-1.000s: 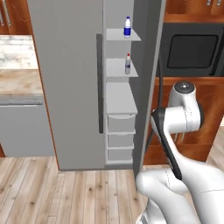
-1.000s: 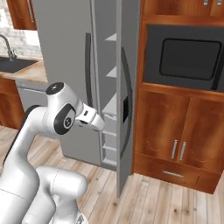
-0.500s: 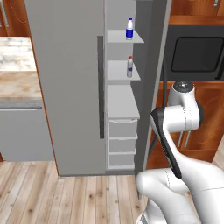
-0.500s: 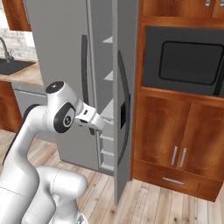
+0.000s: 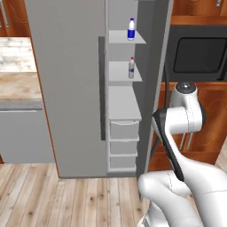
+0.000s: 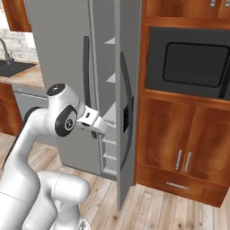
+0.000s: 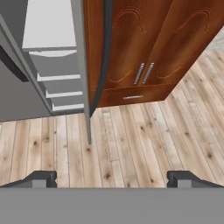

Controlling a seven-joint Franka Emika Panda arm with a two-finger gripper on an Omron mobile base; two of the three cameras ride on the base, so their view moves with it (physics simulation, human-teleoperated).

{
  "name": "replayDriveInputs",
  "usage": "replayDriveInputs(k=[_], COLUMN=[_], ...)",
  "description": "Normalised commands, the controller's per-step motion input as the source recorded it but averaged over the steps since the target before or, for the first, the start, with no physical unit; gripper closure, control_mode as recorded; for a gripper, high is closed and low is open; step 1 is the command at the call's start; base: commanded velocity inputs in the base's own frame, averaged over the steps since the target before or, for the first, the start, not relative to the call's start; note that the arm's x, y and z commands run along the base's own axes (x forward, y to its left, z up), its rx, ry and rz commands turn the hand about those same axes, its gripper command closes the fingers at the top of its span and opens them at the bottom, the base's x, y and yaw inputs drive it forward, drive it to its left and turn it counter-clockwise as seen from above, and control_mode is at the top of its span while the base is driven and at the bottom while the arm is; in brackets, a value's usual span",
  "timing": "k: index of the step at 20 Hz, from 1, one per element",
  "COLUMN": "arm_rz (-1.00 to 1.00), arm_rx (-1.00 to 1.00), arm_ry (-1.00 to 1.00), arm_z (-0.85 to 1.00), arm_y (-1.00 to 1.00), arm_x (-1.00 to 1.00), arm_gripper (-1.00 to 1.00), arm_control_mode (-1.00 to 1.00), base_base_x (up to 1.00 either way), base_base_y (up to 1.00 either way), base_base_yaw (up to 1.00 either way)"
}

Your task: Take the bottled waters from the counter and place them in the freezer to freeze. Close the freezer door after placing the bottles.

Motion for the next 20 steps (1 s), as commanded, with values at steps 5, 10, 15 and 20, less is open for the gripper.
replayDriveInputs(k=[5,10,15,20], arm_rz=[0.00,0.00,0.00,0.01], arm_rx=[0.00,0.00,0.00,0.00], arm_ry=[0.00,0.00,0.00,0.00], arm_z=[0.00,0.00,0.00,0.00], arm_y=[0.00,0.00,0.00,-0.03], arm_x=[0.00,0.00,0.00,0.01], arm_gripper=[-1.00,-1.00,-1.00,-1.00], arm_control_mode=[1.00,1.00,1.00,-1.00], base_base_x=[0.03,0.00,0.00,0.00], base_base_y=[-0.07,0.00,0.00,0.00], base_base_yaw=[0.00,0.00,0.00,0.00])
